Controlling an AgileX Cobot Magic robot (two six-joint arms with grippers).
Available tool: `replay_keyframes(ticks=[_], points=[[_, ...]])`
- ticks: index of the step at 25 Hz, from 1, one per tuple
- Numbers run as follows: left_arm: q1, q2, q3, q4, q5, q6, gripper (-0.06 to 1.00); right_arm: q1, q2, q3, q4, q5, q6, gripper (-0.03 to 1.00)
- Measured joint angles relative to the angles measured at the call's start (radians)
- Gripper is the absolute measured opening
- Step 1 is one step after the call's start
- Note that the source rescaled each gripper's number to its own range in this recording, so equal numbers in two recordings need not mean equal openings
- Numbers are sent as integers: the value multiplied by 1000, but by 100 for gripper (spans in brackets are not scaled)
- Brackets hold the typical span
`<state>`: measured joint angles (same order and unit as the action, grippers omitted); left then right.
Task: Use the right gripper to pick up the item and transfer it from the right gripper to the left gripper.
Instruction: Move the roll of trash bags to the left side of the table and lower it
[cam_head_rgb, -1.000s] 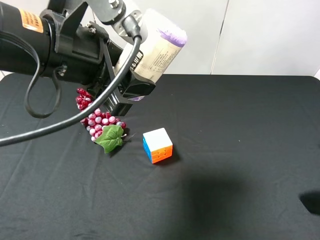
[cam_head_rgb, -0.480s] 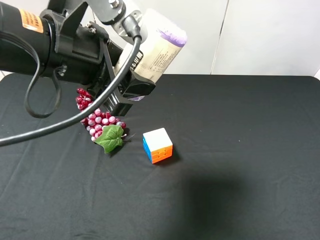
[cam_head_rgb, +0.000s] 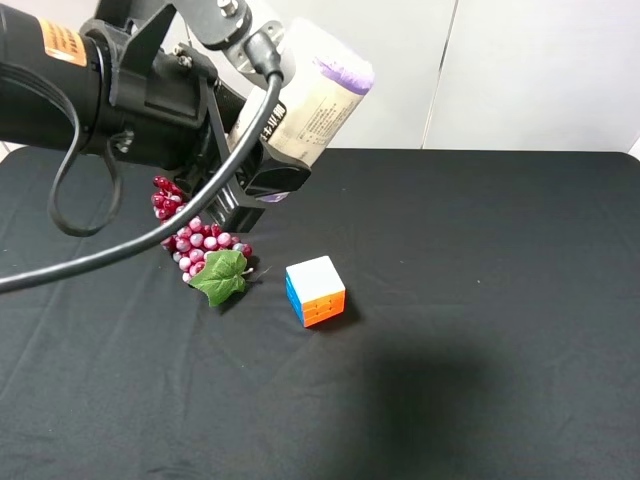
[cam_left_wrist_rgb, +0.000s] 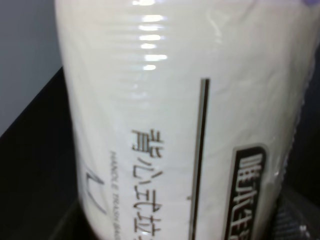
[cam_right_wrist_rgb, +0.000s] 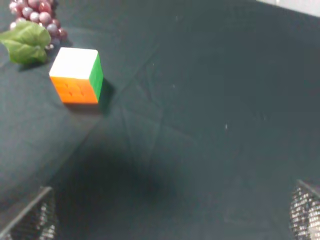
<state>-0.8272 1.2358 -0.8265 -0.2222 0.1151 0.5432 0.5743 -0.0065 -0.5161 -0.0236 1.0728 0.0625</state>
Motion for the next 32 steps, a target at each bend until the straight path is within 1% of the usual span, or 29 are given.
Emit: replay_keyframes(ticks=[2,5,17,19,21,29,32], points=[[0,0,0,0,1,0,0,0,0,19,0,-26,0,99],[0,0,0,0,3,0,0,0,0,26,0,-38,0,100],[0,0,0,0,6,-1,0,-1,0,26,2,-42,0,99],[0,0,0,0,6,-1,0,-21,0,26,2,-43,0,99],[0,0,0,0,6,-1,0,-69,0,26,2,-43,0,99],[0,0,0,0,6,-1,0,-329,0,26,3,-43,0,99],[0,0,0,0,6,-1,0,-390,0,26,3,-44,0,99]])
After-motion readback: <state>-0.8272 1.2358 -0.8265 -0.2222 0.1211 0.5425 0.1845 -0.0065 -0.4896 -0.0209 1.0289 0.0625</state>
